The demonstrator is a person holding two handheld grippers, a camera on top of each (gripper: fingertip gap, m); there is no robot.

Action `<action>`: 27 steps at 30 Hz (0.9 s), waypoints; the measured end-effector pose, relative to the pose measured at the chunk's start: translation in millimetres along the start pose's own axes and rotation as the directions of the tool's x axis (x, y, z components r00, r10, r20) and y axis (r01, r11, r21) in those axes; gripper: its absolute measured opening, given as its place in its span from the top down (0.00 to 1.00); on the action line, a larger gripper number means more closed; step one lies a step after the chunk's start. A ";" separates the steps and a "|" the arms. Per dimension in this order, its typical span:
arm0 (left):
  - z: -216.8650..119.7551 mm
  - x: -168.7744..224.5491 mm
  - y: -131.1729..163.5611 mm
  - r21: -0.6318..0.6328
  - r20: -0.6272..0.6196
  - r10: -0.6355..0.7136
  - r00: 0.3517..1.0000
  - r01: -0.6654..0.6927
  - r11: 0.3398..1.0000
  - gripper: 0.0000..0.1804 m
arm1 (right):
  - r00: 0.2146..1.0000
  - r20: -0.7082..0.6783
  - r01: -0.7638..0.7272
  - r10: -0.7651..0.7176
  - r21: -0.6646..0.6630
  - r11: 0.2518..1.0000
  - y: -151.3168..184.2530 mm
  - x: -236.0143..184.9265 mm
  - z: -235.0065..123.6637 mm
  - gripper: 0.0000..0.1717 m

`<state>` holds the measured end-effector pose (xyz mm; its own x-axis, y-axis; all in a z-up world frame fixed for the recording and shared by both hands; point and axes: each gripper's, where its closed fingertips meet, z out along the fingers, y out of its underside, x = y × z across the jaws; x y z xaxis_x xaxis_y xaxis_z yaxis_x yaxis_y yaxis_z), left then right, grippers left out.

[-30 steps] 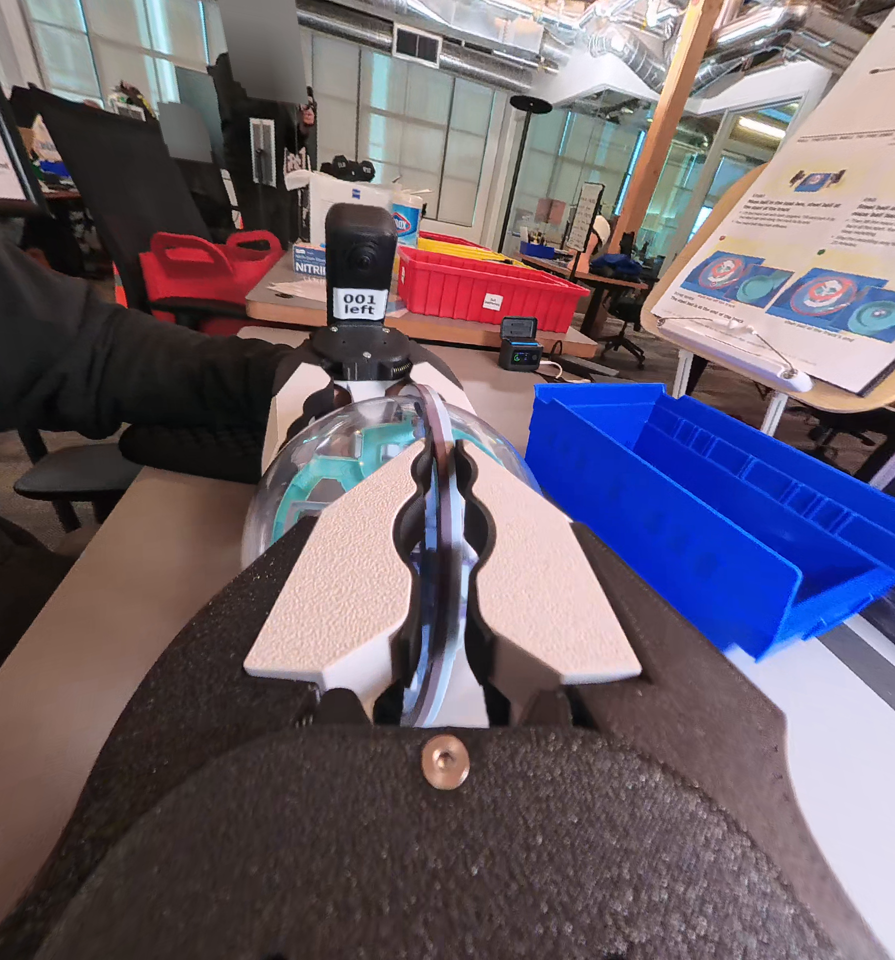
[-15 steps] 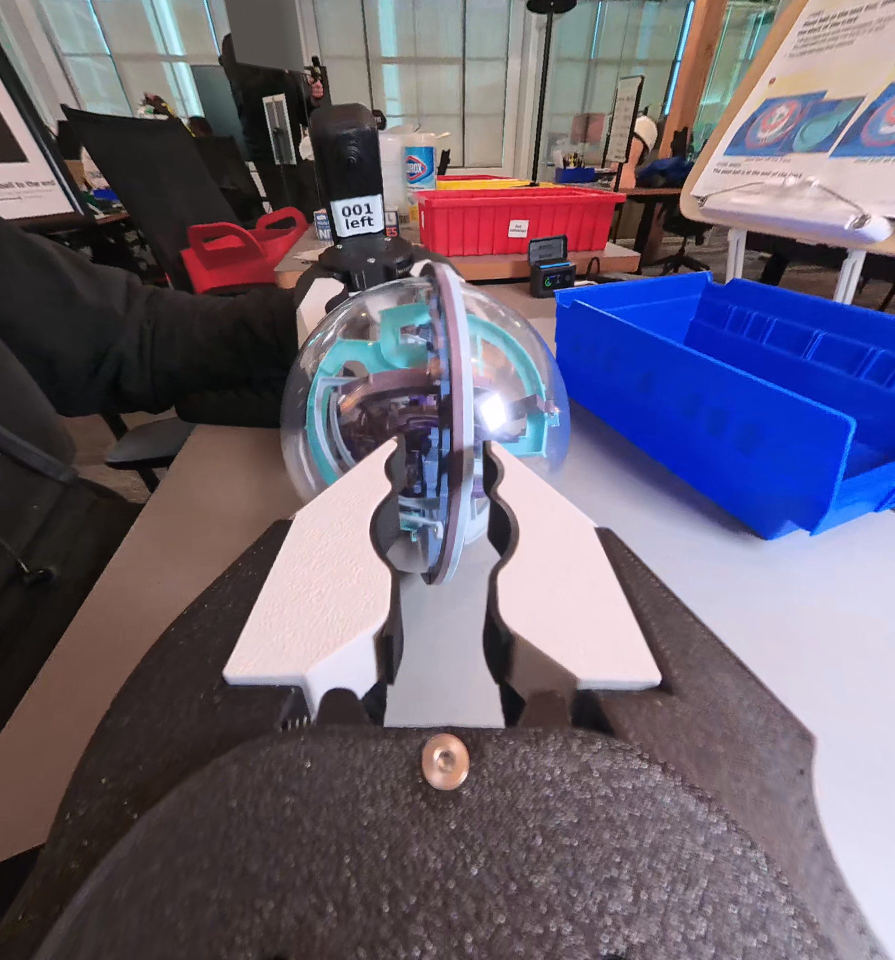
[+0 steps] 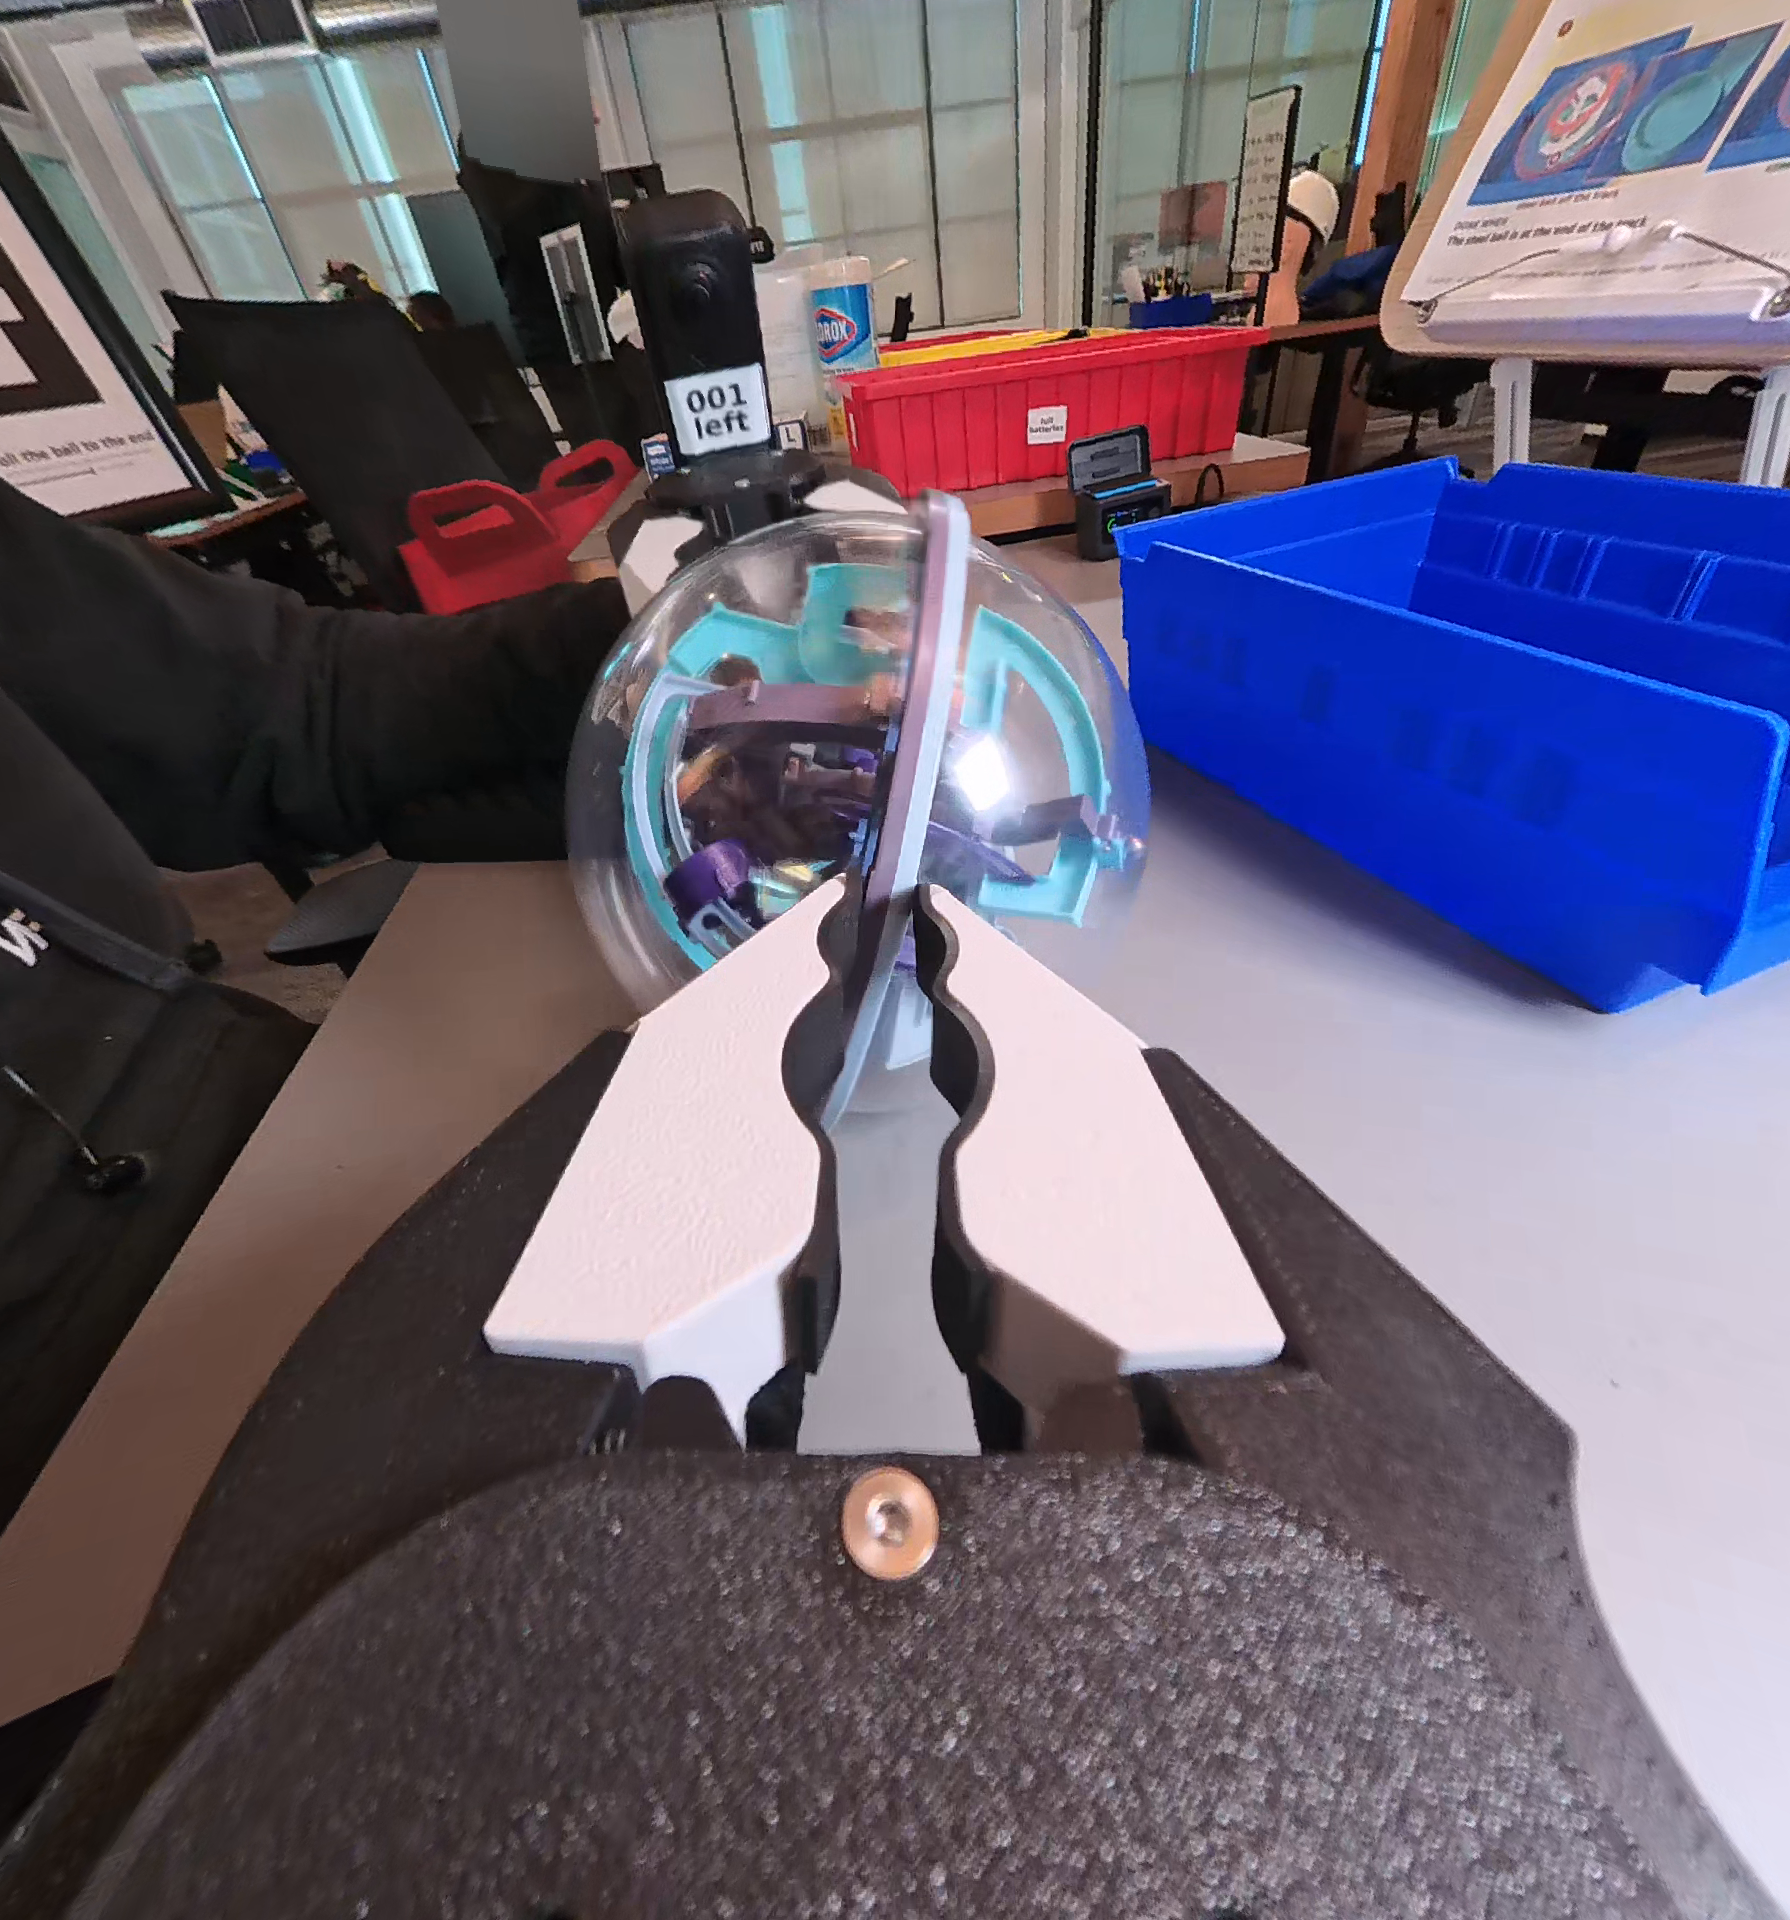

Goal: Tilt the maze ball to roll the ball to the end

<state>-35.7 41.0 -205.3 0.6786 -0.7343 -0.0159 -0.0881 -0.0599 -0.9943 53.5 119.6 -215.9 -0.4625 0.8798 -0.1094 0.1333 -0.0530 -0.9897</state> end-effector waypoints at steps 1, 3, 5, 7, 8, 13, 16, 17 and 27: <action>-1.2 -2.4 -0.1 -0.004 0.014 0.001 1.000 -0.001 1.000 0.57 | 1.000 -0.008 0.003 -0.003 -0.004 1.000 0.6 1.1 -0.1 0.96; -3.3 -3.2 -0.6 -0.009 0.013 0.000 1.000 0.000 1.000 0.59 | 1.000 -0.015 0.006 -0.006 -0.006 1.000 0.8 2.2 -0.1 0.96; -4.8 -3.6 -2.4 0.001 0.013 0.001 1.000 -0.001 1.000 0.63 | 1.000 -0.029 -0.002 0.002 -0.015 1.000 2.1 5.2 -0.7 0.96; -5.4 -4.9 -3.9 0.006 0.023 0.005 1.000 -0.005 1.000 0.66 | 0.999 -0.039 -0.012 0.011 -0.020 1.000 3.3 7.9 -1.4 0.96; -5.9 -6.1 -4.5 0.005 0.031 0.008 0.999 -0.009 1.000 0.68 | 0.999 -0.043 -0.016 0.015 -0.021 1.000 4.0 8.7 -1.8 0.96; -15.6 -15.3 -13.7 0.052 0.115 0.073 0.991 -0.079 0.996 0.82 | 0.996 -0.083 -0.028 0.026 -0.022 0.999 5.3 15.0 -2.6 0.95; -17.4 -16.2 -18.9 0.079 0.133 0.083 0.988 -0.094 0.992 0.63 | 0.995 -0.098 -0.019 0.017 -0.020 1.000 5.0 16.5 -2.7 0.95; -16.1 -15.0 -20.2 0.086 0.135 0.095 0.986 -0.107 0.991 0.49 | 0.994 -0.110 -0.017 0.015 -0.018 1.000 4.8 18.3 -2.9 0.95; 32.2 -21.7 20.1 -0.138 0.200 0.233 0.952 -0.208 0.968 0.24 | 0.994 -0.111 -0.008 0.003 -0.045 0.999 10.2 16.2 6.9 0.78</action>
<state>-28.8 77.6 -228.4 0.7710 -0.5776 -0.2681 -0.3274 0.0016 -0.9449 41.3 130.1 -228.5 -0.3624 0.9265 -0.1015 0.1760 -0.0389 -0.9836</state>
